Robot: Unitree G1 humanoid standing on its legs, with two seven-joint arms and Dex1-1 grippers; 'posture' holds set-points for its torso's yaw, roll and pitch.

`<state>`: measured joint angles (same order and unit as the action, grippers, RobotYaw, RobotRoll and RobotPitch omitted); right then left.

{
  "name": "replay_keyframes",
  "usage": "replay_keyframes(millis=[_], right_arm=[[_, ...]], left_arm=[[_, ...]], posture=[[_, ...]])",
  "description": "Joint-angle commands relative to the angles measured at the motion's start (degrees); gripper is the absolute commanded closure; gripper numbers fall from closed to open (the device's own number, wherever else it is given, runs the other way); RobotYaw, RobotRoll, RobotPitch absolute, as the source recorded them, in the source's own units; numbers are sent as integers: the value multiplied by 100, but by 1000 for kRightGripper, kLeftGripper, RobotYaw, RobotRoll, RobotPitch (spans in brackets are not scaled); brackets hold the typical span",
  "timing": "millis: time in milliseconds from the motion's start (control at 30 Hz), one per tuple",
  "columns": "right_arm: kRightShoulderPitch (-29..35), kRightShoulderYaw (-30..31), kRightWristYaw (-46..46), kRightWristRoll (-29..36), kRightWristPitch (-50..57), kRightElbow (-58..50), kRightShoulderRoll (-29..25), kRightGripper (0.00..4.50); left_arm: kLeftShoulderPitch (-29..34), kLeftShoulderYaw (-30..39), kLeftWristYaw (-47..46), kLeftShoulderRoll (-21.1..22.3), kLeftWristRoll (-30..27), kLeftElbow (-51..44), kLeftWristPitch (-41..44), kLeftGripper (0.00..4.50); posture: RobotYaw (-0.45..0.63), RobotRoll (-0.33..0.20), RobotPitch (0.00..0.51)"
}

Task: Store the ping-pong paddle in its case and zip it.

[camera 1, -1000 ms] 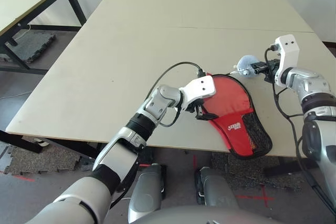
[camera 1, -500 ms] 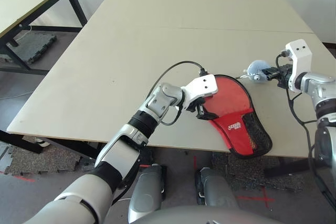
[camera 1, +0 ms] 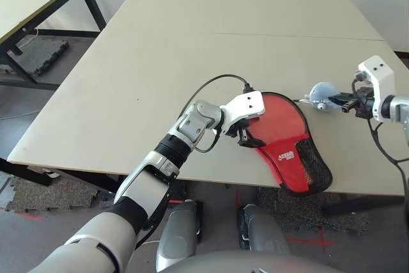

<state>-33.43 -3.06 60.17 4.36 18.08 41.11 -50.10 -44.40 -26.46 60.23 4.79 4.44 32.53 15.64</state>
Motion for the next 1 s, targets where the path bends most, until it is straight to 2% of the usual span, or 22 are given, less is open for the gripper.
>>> replay_keyframes(millis=[33, 433, 667, 833, 1000], right_arm=[[557, 49, 406, 61, 463, -486, -362, 4490], [1916, 42, 1278, 606, 1226, -1954, -1318, 4490], [2933, 228, 2138, 1011, 1741, -2934, -2035, 4490], [3557, 414, 2423, 961, 1630, -3290, -2380, 4490], [3823, 614, 2430, 651, 1191, -2987, -2600, 4490]], left_arm=[[252, -194, 30, 199, 223, 443, 315, 0], [231, -149, -6, 162, 224, 523, 268, 0], [216, -145, -44, 83, 234, 595, 219, 0], [193, -120, -73, 49, 235, 644, 184, 0], [212, -112, -76, 62, 248, 666, 141, 0]], posture=[[12, 0, 166], [-8, 0, 171], [-14, 0, 167], [-12, 0, 164], [-9, 0, 155]])
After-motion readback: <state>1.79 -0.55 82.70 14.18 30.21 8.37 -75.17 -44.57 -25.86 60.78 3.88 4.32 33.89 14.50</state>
